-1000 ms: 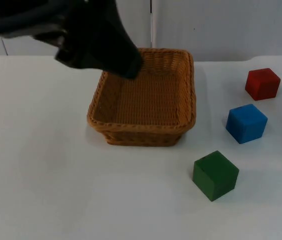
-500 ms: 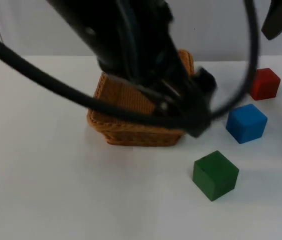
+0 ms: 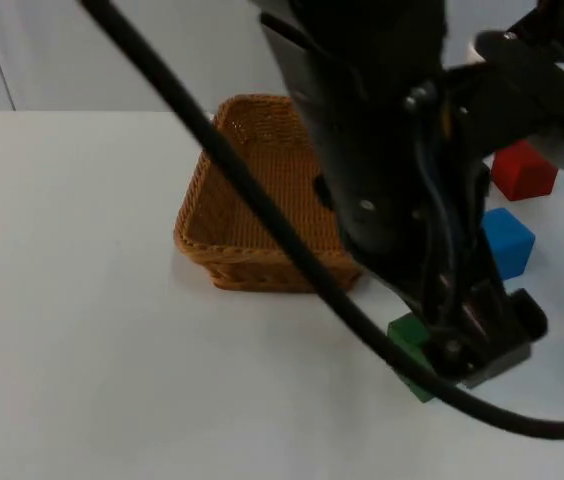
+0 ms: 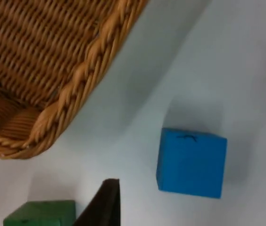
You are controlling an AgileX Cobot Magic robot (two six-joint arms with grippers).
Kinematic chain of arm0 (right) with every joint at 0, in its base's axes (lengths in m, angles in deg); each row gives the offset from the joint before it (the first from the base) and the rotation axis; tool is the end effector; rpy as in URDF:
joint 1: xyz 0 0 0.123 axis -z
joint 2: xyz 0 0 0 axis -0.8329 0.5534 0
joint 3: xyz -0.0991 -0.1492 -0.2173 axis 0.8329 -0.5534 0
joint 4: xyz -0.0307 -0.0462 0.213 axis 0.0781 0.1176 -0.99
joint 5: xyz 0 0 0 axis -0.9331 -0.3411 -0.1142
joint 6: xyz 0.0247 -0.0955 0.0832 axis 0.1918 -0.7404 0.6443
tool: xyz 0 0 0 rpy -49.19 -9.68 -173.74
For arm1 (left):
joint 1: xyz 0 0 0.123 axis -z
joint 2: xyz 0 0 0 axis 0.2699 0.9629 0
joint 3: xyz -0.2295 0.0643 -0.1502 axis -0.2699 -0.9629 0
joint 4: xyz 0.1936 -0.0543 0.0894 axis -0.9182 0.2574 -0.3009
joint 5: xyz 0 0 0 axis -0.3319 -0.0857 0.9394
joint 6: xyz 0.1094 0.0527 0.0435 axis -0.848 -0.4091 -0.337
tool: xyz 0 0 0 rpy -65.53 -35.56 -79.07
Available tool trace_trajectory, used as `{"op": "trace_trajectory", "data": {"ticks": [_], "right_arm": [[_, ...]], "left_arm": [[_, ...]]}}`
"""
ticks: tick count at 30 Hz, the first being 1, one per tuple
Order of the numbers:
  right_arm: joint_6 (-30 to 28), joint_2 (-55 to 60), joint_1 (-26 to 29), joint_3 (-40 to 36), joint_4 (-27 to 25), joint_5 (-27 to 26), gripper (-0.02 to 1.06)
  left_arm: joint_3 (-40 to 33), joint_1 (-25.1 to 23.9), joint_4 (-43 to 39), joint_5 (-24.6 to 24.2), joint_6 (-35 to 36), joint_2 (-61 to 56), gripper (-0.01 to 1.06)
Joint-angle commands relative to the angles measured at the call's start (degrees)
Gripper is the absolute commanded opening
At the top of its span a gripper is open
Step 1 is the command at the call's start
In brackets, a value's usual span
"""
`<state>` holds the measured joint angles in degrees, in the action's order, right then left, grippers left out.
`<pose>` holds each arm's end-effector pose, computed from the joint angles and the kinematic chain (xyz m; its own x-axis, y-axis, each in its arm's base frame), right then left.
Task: Pick up one cube with each hand and place exactly two cubes into the same basket, leaving the remaining cube outside.
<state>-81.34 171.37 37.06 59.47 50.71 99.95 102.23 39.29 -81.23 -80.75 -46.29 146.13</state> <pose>0.3840 0.1411 0.2164 -0.8001 -0.4787 -0.3615 -0.5051 0.8627 -0.0246 0.2135 -0.3016 0.1860 -0.3376 0.8681 -0.3639 0.9136 0.3952 0.0954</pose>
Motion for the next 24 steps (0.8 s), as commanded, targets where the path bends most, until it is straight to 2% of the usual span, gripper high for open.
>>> {"op": "trace_trajectory", "data": {"ticks": [1, 6, 11, 17, 24], "right_arm": [[0.2, 1.7, -0.7, 1.5, 0.3, -0.8, 1.05], [3.2, 5.2, -1.2, 2.9, 3.2, -3.9, 1.05], [3.3, 8.0, -1.2, 2.9, 4.4, -4.7, 1.01], [3.2, 10.9, -1.1, 2.9, 4.7, -6.2, 1.01], [3.2, 13.5, -1.1, 2.9, 4.6, -8.7, 1.01]], "left_arm": [[1.7, 0.4, -0.1, -0.2, 0.7, 1.7, 1.05], [4.4, 0.4, 0.5, -0.7, 0.7, 4.9, 1.01], [6.8, 0.4, 0.4, -1.0, 0.7, 7.1, 1.0], [8.6, 0.4, 0.6, -1.0, 0.7, 10.4, 1.0], [8.6, 0.4, 0.7, 1.5, 0.7, 13.1, 1.0]]}}
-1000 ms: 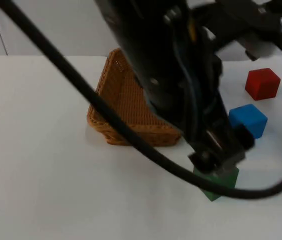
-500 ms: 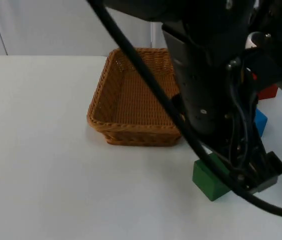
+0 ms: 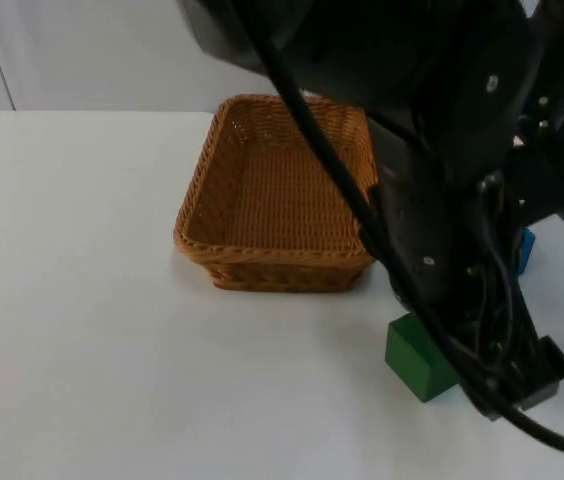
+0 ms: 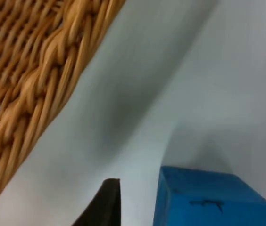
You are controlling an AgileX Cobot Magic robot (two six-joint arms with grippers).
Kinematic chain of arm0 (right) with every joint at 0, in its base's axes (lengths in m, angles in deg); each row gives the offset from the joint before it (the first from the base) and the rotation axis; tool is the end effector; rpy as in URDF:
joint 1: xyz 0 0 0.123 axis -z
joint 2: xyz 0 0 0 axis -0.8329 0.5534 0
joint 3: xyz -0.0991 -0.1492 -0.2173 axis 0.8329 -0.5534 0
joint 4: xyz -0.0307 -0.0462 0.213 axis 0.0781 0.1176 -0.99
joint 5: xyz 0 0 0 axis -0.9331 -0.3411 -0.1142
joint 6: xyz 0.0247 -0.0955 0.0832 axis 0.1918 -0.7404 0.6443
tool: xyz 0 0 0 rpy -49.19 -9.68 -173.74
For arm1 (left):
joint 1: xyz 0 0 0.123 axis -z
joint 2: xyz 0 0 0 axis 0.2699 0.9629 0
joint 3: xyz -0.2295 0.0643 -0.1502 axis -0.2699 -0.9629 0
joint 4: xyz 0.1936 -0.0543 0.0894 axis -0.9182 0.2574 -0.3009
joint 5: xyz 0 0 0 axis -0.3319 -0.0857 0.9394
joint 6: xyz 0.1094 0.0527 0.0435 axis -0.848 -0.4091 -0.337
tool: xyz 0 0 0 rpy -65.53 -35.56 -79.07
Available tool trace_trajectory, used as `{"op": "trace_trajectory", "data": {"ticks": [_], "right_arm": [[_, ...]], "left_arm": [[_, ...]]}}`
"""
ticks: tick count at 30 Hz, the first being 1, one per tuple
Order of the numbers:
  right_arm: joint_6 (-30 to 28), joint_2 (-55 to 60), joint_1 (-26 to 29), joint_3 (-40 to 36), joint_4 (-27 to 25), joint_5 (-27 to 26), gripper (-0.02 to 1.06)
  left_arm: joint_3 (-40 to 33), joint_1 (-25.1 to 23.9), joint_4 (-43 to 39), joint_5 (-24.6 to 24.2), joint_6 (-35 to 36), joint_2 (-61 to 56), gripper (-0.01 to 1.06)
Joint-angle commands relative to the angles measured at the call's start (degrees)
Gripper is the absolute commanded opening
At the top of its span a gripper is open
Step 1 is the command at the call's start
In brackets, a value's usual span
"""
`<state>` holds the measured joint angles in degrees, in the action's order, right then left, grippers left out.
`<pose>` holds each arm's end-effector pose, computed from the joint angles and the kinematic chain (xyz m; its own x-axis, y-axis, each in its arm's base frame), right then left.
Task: Pick up one cube with each hand and place exactly two cubes into the same basket, leaving the remaining cube outside.
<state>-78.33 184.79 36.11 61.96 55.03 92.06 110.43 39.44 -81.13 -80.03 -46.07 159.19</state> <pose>0.4185 0.1528 0.1330 -0.8160 -0.4932 -0.3017 -0.4974 0.8648 -0.0683 0.2351 -0.3345 0.1331 -0.3535 0.8866 -0.2983 0.9168 0.3917 0.0779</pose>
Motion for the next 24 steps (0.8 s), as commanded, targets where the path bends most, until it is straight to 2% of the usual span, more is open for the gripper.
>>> {"op": "trace_trajectory", "data": {"ticks": [1, 4, 24], "right_arm": [[0.2, 0.3, -0.2, 0.4, 0.3, -1.3, 1.01], [0.2, 0.8, -0.2, 0.4, 0.3, -2.8, 1.01], [0.4, 5.2, -0.1, 0.4, 0.1, -8.1, 1.01]], "left_arm": [[0.4, 0.3, 0.6, 1.4, 0.4, 0.5, 1.0], [0.4, 0.3, 0.5, 4.0, 0.6, 1.5, 1.0], [0.4, 0.1, -0.8, 9.6, 3.8, 7.0, 1.0]]}}
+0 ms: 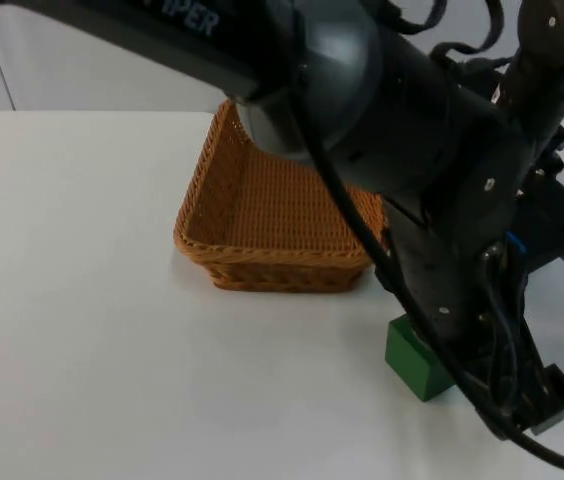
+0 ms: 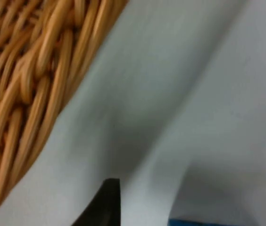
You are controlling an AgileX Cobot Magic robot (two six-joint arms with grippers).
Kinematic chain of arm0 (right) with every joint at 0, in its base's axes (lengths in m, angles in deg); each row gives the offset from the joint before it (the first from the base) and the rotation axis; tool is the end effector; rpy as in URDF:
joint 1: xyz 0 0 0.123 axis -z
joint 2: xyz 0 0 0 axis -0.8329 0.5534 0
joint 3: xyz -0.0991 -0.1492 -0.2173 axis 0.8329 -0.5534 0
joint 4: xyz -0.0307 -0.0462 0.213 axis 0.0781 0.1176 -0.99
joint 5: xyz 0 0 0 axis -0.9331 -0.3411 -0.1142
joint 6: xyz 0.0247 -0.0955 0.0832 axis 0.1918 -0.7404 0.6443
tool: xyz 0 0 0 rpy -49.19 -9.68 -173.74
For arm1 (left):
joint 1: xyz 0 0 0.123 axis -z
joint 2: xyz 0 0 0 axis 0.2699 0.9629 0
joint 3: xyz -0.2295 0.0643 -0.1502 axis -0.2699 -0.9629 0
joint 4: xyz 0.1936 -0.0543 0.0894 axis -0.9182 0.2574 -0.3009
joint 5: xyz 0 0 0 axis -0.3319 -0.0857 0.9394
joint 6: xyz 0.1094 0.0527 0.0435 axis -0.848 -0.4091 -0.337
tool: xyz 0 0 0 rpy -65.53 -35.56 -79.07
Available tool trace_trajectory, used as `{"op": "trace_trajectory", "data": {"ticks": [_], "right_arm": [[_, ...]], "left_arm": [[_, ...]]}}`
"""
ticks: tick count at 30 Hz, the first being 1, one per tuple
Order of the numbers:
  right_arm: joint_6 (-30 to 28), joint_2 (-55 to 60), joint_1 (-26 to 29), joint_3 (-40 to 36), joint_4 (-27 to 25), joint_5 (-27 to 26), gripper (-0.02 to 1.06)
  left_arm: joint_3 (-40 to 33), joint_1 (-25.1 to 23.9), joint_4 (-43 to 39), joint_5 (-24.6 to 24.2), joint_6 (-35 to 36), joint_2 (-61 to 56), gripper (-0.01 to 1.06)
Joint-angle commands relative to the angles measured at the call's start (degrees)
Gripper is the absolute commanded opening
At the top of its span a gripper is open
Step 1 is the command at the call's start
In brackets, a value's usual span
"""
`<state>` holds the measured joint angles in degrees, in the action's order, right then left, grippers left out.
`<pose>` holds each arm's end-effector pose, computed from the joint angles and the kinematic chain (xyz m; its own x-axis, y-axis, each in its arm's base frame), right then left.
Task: Pick up one cube with each hand and place exactly two cubes into the same basket, leaving the remaining cube outside.
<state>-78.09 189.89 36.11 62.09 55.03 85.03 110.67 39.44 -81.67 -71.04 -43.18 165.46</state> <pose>0.4322 0.1581 0.0984 -0.8064 -0.4869 -0.3356 -0.4935 0.8668 -0.0719 0.2463 -0.3499 0.0950 -0.3810 0.8562 -0.3488 0.8990 0.4313 0.0766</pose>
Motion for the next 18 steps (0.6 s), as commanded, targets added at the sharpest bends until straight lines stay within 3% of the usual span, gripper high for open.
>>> {"op": "trace_trajectory", "data": {"ticks": [1, 6, 18], "right_arm": [[0.1, 0.1, -0.1, 0.3, 0.1, -1.1, 1.01], [0.1, 0.1, -0.1, 0.3, 0.3, -1.1, 1.01], [0.0, 0.1, -0.1, 0.3, 0.3, -0.9, 1.01]], "left_arm": [[0.2, 0.1, -0.9, 0.3, 1.3, 0.8, 1.0], [0.2, 0.1, -1.3, -2.8, 3.2, 0.2, 1.0], [0.2, 0.1, -8.8, -1.5, 8.1, 0.9, 1.0]]}}
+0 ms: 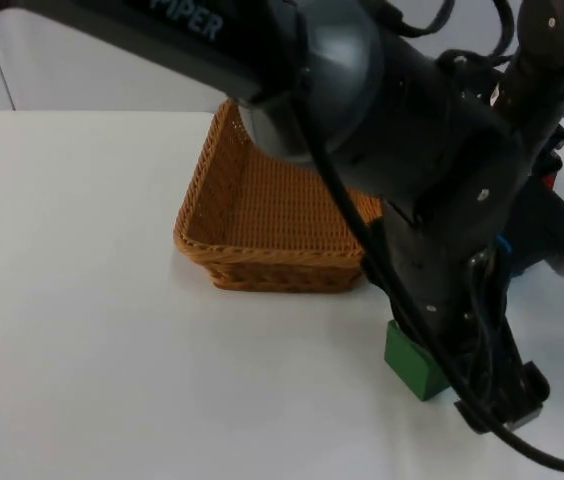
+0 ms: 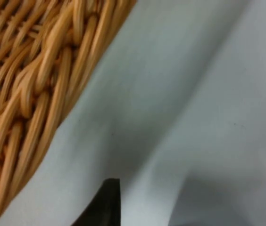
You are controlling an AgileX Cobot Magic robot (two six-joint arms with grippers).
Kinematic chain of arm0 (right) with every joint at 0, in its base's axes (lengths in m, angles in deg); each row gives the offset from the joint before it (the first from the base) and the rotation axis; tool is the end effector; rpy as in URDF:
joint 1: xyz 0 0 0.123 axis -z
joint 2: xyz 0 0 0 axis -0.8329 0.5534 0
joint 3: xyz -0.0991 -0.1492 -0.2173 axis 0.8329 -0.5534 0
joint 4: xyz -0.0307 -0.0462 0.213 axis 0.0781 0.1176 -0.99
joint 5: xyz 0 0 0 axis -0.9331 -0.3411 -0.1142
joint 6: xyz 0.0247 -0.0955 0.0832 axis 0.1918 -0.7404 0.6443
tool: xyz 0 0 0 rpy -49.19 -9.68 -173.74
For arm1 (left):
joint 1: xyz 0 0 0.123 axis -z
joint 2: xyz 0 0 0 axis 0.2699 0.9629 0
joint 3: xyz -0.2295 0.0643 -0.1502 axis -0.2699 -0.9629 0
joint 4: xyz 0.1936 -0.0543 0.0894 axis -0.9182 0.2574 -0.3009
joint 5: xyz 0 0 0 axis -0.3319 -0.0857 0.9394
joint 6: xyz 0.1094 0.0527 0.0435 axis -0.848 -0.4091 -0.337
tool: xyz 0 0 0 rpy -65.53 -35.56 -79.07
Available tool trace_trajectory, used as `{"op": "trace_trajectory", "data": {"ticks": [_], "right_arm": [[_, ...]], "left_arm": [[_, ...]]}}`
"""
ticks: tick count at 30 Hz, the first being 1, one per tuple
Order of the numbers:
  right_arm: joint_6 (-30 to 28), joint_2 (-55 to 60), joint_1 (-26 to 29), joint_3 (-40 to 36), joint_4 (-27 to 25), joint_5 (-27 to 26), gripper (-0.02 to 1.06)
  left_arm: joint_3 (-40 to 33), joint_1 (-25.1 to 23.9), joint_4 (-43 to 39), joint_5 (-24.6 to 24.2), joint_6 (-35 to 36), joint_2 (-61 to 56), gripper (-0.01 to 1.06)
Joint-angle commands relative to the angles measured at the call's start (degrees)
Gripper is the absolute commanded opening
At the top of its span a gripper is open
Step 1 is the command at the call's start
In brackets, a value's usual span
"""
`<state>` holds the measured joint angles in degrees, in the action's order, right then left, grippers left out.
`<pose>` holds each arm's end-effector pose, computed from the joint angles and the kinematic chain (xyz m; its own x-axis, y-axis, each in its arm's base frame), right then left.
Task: Pick up one cube with each hand and place exactly two cubes into the same basket, leaving the remaining cube outside.
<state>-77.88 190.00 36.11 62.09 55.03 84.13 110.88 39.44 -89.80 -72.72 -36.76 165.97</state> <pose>0.4340 0.1588 0.0982 -0.8037 -0.4822 -0.3486 -0.4898 0.8688 -0.0727 0.2533 -0.3422 0.0915 -0.3842 0.8701 -0.3088 0.8845 0.4427 0.1470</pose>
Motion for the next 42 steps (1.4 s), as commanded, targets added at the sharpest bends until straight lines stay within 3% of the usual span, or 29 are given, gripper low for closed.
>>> {"op": "trace_trajectory", "data": {"ticks": [1, 25, 36, 40, 42], "right_arm": [[-0.2, 0.0, -0.1, 0.3, 0.3, 0.0, 1.01], [0.0, 0.1, -0.1, 0.3, -0.1, 1.4, 1.01], [6.5, 0.1, 0.1, -1.7, 0.3, 4.1, 1.01], [6.8, 0.1, 0.1, -3.6, 0.3, 2.7, 0.97], [6.8, 0.1, 0.1, -4.0, 0.3, 2.3, 0.89]], "left_arm": [[-0.1, 0.1, -0.7, 0.2, 1.7, 0.4, 1.0], [-0.1, 0.1, -3.9, 4.5, 3.2, 3.5, 1.0], [-0.1, 0.1, -4.5, 4.4, 3.2, 3.9, 1.0], [-0.1, 0.1, -4.5, 4.4, 3.2, 3.9, 1.0], [-0.1, 0.1, -4.5, 4.4, 3.2, 3.9, 1.0]]}}
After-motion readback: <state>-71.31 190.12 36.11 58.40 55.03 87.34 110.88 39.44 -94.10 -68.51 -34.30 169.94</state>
